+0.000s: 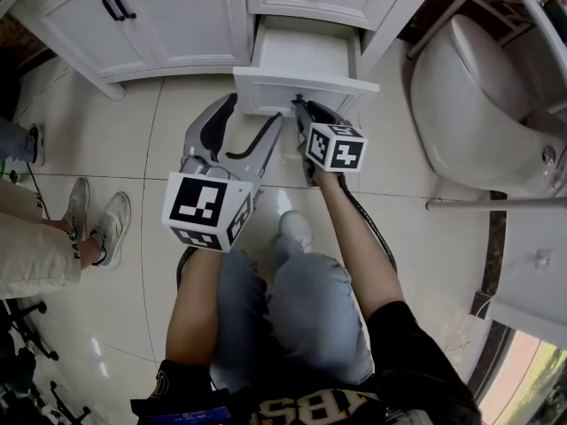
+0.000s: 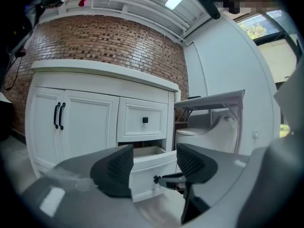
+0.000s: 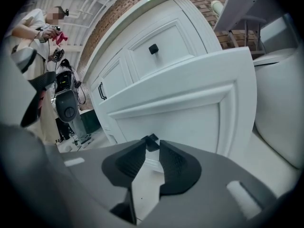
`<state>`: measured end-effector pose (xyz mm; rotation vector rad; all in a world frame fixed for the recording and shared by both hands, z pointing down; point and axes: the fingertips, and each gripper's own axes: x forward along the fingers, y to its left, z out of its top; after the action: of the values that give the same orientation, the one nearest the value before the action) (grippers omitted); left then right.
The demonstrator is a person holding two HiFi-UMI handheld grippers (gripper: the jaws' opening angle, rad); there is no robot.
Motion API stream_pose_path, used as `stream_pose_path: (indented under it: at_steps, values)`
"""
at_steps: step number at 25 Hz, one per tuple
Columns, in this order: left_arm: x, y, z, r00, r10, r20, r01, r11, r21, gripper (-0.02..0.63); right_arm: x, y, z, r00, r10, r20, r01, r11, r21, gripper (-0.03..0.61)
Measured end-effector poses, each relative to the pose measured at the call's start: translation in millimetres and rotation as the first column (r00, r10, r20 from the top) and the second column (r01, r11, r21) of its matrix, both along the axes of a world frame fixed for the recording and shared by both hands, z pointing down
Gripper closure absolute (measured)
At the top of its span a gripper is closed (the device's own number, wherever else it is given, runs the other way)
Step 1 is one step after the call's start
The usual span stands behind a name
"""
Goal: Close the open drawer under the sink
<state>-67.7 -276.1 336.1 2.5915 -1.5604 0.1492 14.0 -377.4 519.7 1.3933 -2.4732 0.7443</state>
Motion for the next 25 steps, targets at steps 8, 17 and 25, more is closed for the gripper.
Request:
stream_pose_path:
  at_steps: [8,17,25]
  values:
    - [-7,-18,18,1.000,-0.026,-0.013,0.025,0.999,-0.043,0.325,0,-47,-1,1.000,0.005,-0.010,-0.005,1.000,0.016,0.482]
    - [-8,-32,27,0.999,-0.039,-0.012,0.038,0.998,-0.059,0.325,1,-115,-3,0.999,0.037,-0.012,-0.037,0.999,0.024,0.482]
    - [-9,-37,34,0.998,-0.054,-0.015,0.053,0.996,-0.078,0.325,5,-159,-5,0.994,0.070,-0.083,-0.065,0.996,0.065,0.483]
